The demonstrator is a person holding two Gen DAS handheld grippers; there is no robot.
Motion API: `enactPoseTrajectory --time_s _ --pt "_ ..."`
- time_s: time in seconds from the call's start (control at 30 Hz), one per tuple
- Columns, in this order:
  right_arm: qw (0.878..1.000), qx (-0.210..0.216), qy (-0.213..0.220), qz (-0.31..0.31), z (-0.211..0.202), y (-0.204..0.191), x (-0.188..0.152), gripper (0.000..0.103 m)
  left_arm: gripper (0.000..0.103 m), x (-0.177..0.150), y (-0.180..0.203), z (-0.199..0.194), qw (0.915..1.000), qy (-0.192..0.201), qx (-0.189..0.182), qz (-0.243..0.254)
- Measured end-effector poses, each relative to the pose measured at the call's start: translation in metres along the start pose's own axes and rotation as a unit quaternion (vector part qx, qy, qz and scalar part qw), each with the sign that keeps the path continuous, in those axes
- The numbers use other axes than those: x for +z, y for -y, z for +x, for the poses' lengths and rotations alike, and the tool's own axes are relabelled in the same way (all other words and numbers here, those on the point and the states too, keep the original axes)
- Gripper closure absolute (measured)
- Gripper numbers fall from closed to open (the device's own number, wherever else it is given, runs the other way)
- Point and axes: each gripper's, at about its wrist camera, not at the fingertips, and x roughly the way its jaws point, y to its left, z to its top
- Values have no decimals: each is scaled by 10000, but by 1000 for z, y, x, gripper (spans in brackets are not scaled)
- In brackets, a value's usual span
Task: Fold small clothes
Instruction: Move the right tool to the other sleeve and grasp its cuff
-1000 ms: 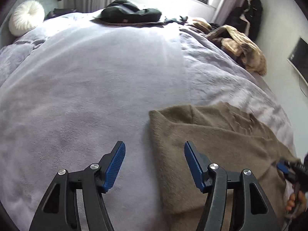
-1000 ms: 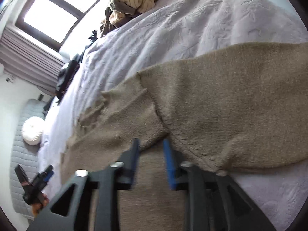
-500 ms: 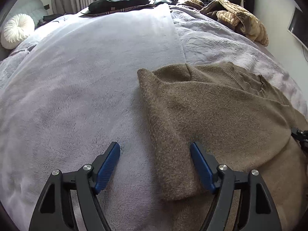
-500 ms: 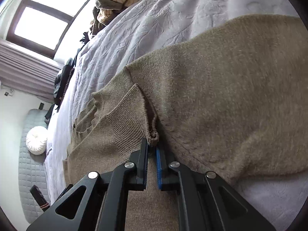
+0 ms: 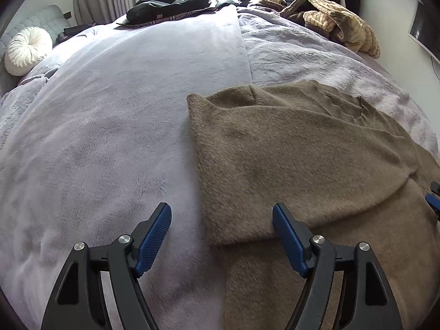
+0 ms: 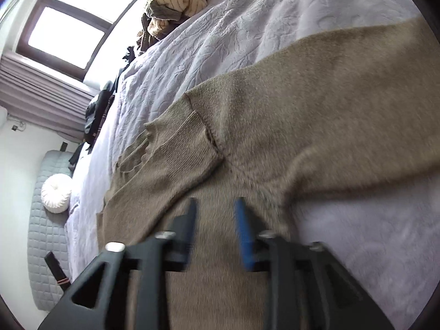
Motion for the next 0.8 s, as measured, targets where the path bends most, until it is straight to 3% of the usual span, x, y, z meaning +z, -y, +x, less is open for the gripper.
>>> enactPoseTrajectory --time_s 0.37,0.4,0.43,0.5,0.8 --pt "9995 320 -12 64 -39 18 -28 51 26 -29 47 -23 9994 -131 -79 306" --pt "9995 323 -16 62 -42 20 -29 50 17 -32 52 -25 9993 -128 -76 330" --pt "9995 318 -18 59 -45 23 -32 45 0 -36 56 -27 9993 -122 -79 334" --pt "9995 323 -16 54 -51 27 -35 40 0 -43 63 -33 9994 -13 -94 339" --pt "9990 401 39 199 -71 51 -46 33 0 -62 96 -39 9983 -214 -290 455"
